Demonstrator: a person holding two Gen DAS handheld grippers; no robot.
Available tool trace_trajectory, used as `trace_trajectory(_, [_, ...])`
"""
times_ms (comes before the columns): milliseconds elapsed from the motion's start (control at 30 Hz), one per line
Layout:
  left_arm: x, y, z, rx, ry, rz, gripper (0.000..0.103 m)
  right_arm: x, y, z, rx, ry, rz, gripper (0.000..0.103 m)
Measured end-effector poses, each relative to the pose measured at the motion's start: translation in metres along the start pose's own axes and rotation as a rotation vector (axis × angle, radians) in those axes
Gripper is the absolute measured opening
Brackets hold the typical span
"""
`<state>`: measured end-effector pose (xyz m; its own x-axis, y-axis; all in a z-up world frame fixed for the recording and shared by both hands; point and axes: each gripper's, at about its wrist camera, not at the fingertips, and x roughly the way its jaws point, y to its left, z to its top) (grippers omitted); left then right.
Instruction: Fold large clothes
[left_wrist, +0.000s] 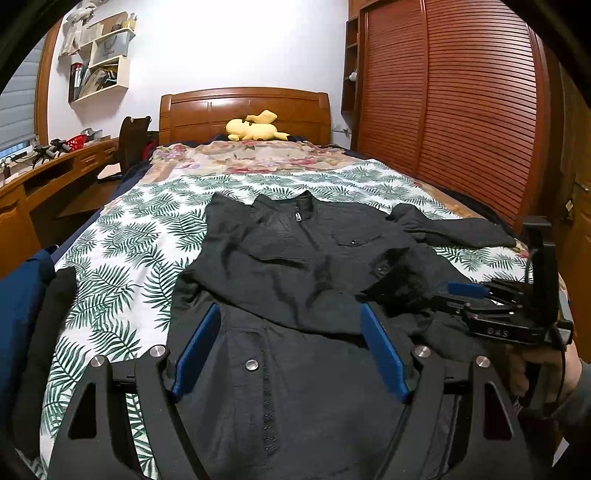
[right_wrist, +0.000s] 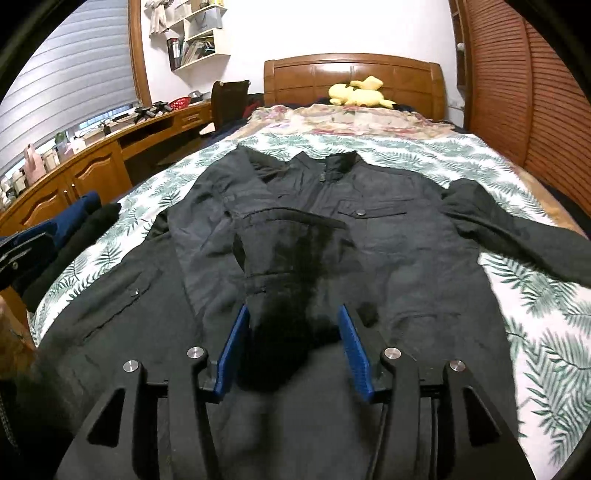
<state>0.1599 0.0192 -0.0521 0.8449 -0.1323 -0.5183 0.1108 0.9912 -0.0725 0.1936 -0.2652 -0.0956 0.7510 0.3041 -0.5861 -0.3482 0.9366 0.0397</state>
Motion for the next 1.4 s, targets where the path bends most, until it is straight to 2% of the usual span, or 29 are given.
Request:
trace_trajectory(200, [-0.001,-0.012,0.004,0.005,-0.020,-0.005,0.079,-0.019,0.007,-0.008,-0.061,-0.010,-0.012,0.053])
trace_trajectory(367, [-0.001,-0.015,0.007,0.003,-0.030,-0.012,0.079,-0.017,0.017,0.004,-0.096,-0.007,0.046,0.053])
trace_trajectory(633, [-0.005,-0.001,0.006,-0.021,-0.026,0.008,0.079,0.036,0.030,0.033,-0.122,0.065,0.102,0.053])
trace_trajectory(800, [-0.006,0.005,0.005,-0.029,-0.024,0.016,0.079,0.069,0.041,0.050,-0.154,0.125,0.094,0.053])
trace_trajectory(867, [-0.006,0.006,0.005,-0.027,-0.023,0.016,0.079,0.082,0.047,0.054,-0.196,0.156,0.042,0.053])
trace_trajectory(900, [-0.007,0.005,0.004,-0.025,-0.023,0.017,0.079,0.086,0.050,0.055,-0.215,0.162,0.021,0.044])
trace_trajectory(933, [-0.007,0.005,0.004,-0.023,-0.023,0.017,0.079,0.086,0.049,0.056,-0.230,0.160,0.012,0.023])
trace_trajectory(967, [-0.007,0.004,0.004,-0.019,-0.022,0.017,0.079,0.087,0.047,0.056,-0.234,0.157,-0.002,0.018])
trace_trajectory(1200, [-0.009,0.004,0.004,-0.009,-0.027,0.010,0.079,0.039,0.022,0.046,-0.088,0.003,-0.025,0.014])
trace_trajectory(1300, [-0.009,0.003,0.005,-0.007,-0.028,0.002,0.079,0.016,0.015,0.024,-0.041,-0.013,-0.055,0.014])
trace_trajectory(1400, [-0.009,0.000,0.005,-0.005,-0.029,-0.005,0.079,0.004,0.010,0.000,-0.023,0.007,-0.064,0.014])
